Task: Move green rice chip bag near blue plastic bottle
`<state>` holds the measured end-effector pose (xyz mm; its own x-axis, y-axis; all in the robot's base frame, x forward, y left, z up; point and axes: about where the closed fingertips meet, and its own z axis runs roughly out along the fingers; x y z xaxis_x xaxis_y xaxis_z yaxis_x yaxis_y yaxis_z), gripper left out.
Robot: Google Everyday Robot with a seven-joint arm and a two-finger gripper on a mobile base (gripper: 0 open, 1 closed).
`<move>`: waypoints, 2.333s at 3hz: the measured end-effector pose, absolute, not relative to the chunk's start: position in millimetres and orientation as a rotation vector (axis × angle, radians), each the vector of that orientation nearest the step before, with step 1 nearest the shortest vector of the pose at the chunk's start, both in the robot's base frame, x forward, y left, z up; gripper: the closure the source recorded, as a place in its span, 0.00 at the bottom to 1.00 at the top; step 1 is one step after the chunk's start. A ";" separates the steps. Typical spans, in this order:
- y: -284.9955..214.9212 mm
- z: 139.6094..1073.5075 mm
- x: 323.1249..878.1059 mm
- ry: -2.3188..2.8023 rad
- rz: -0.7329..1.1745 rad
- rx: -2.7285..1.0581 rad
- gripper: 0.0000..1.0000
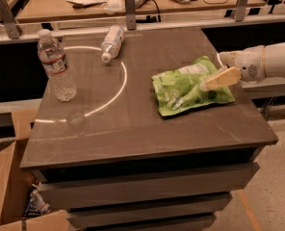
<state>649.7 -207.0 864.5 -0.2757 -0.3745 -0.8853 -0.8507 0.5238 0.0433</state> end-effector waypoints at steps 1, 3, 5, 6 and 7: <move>-207.0 852.9 640.9 1.889 0.718 -1.012 0.00; -201.5 844.8 631.5 1.867 0.770 -1.061 0.40; -192.2 854.9 627.5 1.808 0.734 -1.080 0.95; -191.5 867.7 632.4 1.780 0.645 -1.001 1.00; -189.5 884.5 640.1 1.756 0.533 -0.920 1.00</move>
Offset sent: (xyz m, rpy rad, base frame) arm -0.0243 -0.0003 -0.0229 0.0261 0.0669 0.0780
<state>640.1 -189.5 884.5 -0.1695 -0.3310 -0.9283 -0.7909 0.6076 -0.0723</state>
